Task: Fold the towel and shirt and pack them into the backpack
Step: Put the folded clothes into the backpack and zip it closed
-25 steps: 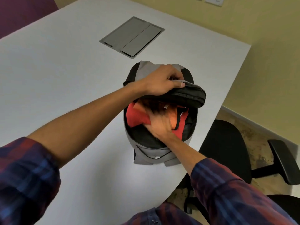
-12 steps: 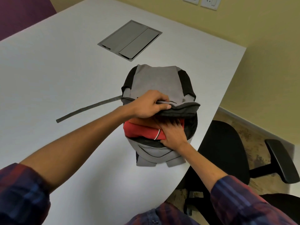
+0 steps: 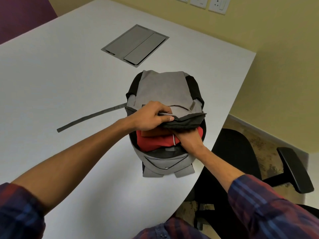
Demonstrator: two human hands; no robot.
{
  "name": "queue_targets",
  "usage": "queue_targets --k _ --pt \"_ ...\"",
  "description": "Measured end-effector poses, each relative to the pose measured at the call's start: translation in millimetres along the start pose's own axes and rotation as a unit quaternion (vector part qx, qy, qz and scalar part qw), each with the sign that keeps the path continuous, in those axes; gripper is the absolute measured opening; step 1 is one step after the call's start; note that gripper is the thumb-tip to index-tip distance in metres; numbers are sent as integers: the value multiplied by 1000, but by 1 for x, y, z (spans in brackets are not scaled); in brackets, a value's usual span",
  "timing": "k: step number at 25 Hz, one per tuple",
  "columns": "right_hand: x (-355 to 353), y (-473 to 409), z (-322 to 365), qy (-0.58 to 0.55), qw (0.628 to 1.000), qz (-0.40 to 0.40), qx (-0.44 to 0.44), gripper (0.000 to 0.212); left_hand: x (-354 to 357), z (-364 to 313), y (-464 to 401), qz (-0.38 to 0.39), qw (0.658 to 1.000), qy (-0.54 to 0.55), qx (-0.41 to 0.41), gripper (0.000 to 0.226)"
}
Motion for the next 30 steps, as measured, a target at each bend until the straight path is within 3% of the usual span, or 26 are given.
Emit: queue_targets --k 2,4,7,10,12,15,17,18,20,22,25,27,30 --pt "19 16 4 119 990 32 -74 81 9 -1 6 10 1000 8 0 22" --pt "32 24 1 113 986 115 -43 86 23 1 15 25 1000 8 3 22" --pt "14 29 10 -73 991 113 5 52 46 13 37 21 1000 3 -10 27" --pt "-17 37 2 -232 972 13 44 18 58 26 63 -31 999 24 -37 43" --pt "-21 49 -27 -291 944 -35 153 28 53 42 75 -85 993 52 -70 44" --pt "-27 74 -81 -342 845 -111 395 41 25 73 98 -211 967 19 -143 40" --pt "-47 84 -95 -340 809 -170 449 50 9 91 119 -292 934 -37 -203 26" --pt "-58 83 -94 -333 811 -182 445 53 5 99 130 -322 914 -53 -241 22" --pt "-67 73 -85 -287 842 -149 432 55 11 119 148 -343 877 -16 -336 51" --pt "-55 64 -73 -236 868 -48 433 62 33 137 158 -346 837 135 -402 69" --pt "-28 63 -66 -229 867 80 434 55 76 146 158 -336 737 424 -405 41" --pt "-20 72 -67 -299 842 93 440 47 88 146 158 -336 688 525 -371 36" --pt "-10 86 -73 -496 731 65 464 45 90 140 152 -338 648 609 -309 42"
Point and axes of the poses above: each hand's wrist, its own y-axis away from the middle knuckle, its own x-axis out of the palm, z = x × y, the point moved 10 cm from there along -y, towards the middle knuckle, and after that the axes turned 6 degrees about x, right-handed, at the moved point
